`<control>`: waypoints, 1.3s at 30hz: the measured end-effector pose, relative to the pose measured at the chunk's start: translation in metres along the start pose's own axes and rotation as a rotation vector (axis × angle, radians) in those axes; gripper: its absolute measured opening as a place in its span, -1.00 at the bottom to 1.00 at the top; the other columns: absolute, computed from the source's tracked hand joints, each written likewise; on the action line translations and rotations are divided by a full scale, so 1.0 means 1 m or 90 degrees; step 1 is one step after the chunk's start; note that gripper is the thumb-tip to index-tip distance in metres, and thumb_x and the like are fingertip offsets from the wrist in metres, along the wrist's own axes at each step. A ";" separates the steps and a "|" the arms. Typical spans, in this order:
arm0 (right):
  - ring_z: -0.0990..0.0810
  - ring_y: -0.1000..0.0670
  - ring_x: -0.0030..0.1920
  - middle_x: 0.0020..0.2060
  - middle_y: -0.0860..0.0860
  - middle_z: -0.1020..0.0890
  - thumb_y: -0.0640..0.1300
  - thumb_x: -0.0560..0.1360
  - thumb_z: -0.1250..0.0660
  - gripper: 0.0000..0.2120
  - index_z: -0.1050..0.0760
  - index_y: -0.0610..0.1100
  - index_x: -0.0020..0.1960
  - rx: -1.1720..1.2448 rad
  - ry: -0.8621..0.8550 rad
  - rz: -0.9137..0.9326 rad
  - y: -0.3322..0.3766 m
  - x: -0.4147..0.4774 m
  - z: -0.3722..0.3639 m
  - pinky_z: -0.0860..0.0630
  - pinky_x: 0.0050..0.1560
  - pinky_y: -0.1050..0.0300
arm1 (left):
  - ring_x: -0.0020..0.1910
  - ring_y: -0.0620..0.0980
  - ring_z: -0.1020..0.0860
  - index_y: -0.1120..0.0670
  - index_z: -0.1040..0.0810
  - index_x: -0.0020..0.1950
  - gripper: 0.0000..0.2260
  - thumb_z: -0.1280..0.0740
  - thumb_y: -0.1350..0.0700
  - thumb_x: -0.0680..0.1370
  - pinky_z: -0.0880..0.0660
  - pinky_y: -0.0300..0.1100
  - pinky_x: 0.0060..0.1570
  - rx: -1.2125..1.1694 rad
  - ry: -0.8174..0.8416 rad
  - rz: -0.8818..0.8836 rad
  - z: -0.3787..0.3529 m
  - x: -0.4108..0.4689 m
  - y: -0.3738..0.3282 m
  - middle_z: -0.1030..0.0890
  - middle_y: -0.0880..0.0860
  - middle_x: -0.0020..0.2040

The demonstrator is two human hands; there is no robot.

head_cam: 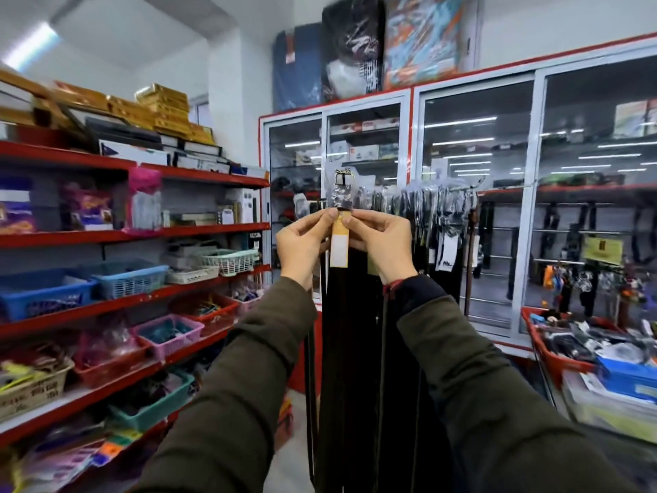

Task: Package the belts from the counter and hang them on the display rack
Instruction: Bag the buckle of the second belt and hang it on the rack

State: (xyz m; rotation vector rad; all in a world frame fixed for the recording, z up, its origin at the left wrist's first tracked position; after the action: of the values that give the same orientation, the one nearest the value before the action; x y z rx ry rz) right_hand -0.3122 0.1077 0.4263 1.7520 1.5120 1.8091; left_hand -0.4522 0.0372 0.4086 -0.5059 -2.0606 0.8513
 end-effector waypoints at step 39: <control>-0.19 -0.13 0.60 0.52 -0.04 -0.34 -0.06 0.64 -0.20 -0.56 -0.33 -0.08 0.51 -0.796 -0.201 0.178 -0.058 -0.111 0.157 -0.09 0.60 -0.18 | 0.62 0.01 -0.20 -0.04 -0.41 0.51 -0.61 -0.21 0.05 0.66 -0.21 -0.14 0.57 0.595 0.118 -0.342 -0.067 -0.120 0.127 -0.38 -0.06 0.53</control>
State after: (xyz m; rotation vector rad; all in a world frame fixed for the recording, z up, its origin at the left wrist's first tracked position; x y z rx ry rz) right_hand -0.1789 0.1322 0.2780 1.4186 -0.1085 1.7732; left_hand -0.3225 0.0774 0.2797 0.4442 -1.3078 1.2280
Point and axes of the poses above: each hand's wrist, its own x-axis towards the middle knuckle, its own z-axis out of the back of the hand, y = z × x, the point moved 9 cm from there along x, towards the middle knuckle
